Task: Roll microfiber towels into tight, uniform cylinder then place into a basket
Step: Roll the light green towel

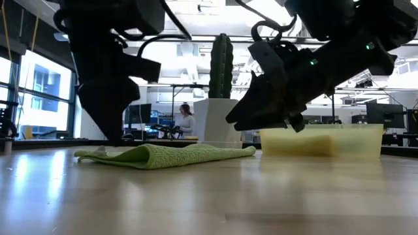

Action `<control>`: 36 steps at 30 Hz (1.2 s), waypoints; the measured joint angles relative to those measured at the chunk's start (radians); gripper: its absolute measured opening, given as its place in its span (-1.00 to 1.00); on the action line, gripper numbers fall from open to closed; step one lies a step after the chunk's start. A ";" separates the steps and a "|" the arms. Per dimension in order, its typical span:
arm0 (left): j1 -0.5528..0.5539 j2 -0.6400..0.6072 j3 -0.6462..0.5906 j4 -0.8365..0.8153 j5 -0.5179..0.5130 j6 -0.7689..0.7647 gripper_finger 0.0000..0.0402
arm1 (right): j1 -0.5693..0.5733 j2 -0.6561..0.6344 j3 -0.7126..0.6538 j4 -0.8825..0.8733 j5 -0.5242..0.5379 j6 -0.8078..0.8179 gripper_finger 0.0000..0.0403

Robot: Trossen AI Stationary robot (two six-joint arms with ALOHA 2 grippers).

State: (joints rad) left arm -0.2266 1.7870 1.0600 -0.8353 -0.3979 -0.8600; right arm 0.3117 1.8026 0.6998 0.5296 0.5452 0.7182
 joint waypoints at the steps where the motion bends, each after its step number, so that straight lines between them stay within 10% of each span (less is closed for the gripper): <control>1: 0.000 0.000 -0.005 0.005 0.011 -0.001 -0.42 | 0.003 0.004 0.000 0.001 0.001 0.000 -0.32; 23: -0.131 0.001 -0.019 0.469 0.070 0.002 -0.42 | 0.004 0.006 0.000 -0.013 -0.252 -0.247 -0.32; 28: -0.115 0.001 -0.018 0.441 -0.101 0.069 -0.42 | 0.004 0.006 0.000 -0.016 -0.268 -0.249 -0.32; 36: -0.055 0.069 -0.017 0.458 -0.051 0.075 -0.42 | 0.003 0.006 0.000 -0.018 -0.268 -0.248 -0.32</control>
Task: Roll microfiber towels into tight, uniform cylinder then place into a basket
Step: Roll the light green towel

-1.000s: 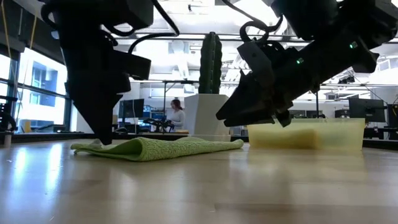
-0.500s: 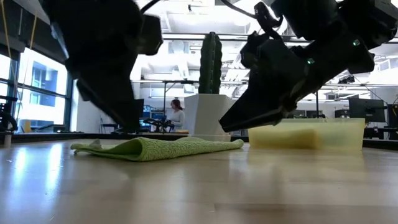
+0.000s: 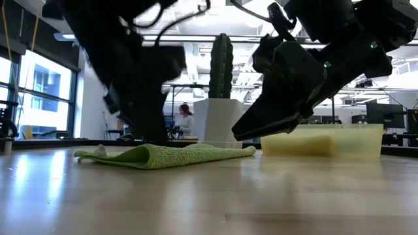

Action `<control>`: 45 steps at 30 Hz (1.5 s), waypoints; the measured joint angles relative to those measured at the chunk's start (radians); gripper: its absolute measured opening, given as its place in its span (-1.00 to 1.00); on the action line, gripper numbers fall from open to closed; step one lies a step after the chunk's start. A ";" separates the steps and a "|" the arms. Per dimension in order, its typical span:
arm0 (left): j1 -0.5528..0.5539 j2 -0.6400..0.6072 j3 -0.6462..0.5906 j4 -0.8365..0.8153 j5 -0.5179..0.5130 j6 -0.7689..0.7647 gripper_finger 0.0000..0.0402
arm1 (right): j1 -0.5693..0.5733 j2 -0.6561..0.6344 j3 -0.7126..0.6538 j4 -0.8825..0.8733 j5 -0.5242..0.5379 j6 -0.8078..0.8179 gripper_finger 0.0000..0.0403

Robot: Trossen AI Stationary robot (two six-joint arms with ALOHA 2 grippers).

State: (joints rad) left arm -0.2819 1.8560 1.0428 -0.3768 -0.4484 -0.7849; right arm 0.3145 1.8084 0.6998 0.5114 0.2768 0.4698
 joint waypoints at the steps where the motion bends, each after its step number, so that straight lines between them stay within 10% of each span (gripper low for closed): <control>1: 0.001 0.015 -0.001 0.002 0.008 0.000 -0.42 | 0.000 0.000 0.000 0.000 0.000 0.000 -0.32; 15: -0.029 0.154 0.009 0.489 0.084 -0.016 -0.42 | 0.000 -0.001 0.000 -0.022 0.000 0.000 -0.32; 27: -0.026 0.175 0.130 0.510 0.150 0.159 -0.42 | 0.000 -0.001 0.000 -0.029 0.000 0.000 -0.32; 35: -0.032 -0.001 0.144 0.309 0.394 0.281 -0.42 | -0.003 -0.001 0.000 -0.039 0.000 0.000 -0.32; 45: -0.061 -0.161 0.127 -0.078 0.392 0.386 -0.42 | -0.007 -0.001 0.001 -0.041 0.000 0.000 -0.32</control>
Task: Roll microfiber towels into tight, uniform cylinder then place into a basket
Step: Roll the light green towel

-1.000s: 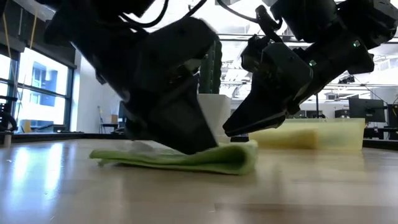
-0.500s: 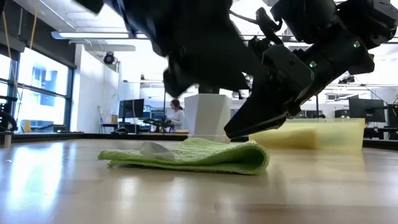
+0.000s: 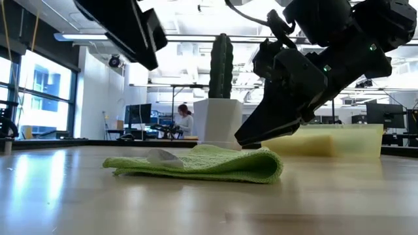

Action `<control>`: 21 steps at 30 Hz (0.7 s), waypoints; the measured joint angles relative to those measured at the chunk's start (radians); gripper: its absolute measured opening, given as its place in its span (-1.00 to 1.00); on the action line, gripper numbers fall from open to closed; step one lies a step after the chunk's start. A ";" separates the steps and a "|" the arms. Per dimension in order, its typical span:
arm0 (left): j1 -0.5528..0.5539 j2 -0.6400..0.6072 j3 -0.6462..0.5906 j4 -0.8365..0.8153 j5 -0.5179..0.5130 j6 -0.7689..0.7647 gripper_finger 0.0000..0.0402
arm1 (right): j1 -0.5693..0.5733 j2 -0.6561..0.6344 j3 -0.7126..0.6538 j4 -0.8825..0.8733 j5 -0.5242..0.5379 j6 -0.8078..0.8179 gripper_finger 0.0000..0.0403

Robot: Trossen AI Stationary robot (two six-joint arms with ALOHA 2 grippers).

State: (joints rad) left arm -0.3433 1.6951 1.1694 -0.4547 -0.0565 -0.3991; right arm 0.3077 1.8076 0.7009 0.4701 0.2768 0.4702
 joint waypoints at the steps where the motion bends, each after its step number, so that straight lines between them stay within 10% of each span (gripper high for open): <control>1: -0.001 0.000 -0.008 0.018 0.008 0.048 -0.42 | 0.000 0.000 0.000 0.000 0.000 0.000 -0.32; 8: -0.001 0.020 -0.068 0.057 0.015 0.327 -0.42 | -0.002 0.000 0.000 0.029 0.000 0.000 -0.32; 21: 0.042 0.064 -0.205 0.257 0.019 0.400 -0.42 | -0.007 0.000 -0.001 0.094 -0.138 0.097 -0.32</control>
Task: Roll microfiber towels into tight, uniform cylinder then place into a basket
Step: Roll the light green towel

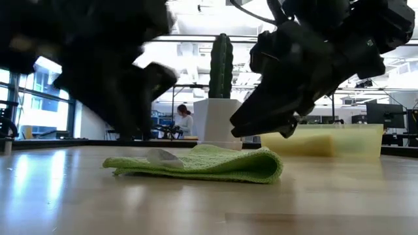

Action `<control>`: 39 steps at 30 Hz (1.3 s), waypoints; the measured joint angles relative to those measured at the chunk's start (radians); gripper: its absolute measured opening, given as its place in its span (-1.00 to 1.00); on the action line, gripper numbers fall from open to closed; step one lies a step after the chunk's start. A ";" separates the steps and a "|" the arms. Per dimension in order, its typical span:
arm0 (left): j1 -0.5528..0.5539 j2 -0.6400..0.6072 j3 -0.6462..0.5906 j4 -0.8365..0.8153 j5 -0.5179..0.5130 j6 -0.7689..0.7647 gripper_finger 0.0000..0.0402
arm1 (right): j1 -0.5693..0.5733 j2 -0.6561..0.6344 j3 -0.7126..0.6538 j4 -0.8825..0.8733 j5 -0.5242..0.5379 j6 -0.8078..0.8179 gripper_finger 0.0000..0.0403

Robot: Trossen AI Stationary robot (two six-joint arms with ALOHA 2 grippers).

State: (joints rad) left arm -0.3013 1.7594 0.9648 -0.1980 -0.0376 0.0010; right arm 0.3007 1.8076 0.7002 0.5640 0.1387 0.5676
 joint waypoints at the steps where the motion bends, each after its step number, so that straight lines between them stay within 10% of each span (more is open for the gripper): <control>1: -0.002 0.001 -0.008 -0.019 0.000 0.013 -0.42 | -0.001 -0.001 0.000 -0.001 -0.051 -0.011 -0.32; 6: -0.008 0.032 -0.006 0.008 0.001 0.114 -0.42 | 0.068 -0.039 0.013 -0.012 -0.215 -0.306 -0.32; 11: -0.005 0.082 -0.004 0.026 -0.008 0.204 -0.42 | 0.173 -0.047 0.043 -0.146 -0.164 -0.665 -0.32; 18: 0.000 0.123 0.000 0.096 0.016 0.097 -0.42 | 0.203 -0.033 0.142 -0.372 0.009 -0.724 -0.32; 39: -0.001 0.131 -0.006 0.193 0.057 -0.233 -0.42 | 0.204 0.050 0.156 -0.428 0.006 -0.801 -0.32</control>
State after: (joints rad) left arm -0.3027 1.8904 0.9592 -0.0048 0.0193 -0.2320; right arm 0.5045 1.8574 0.8562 0.1358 0.1451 -0.2329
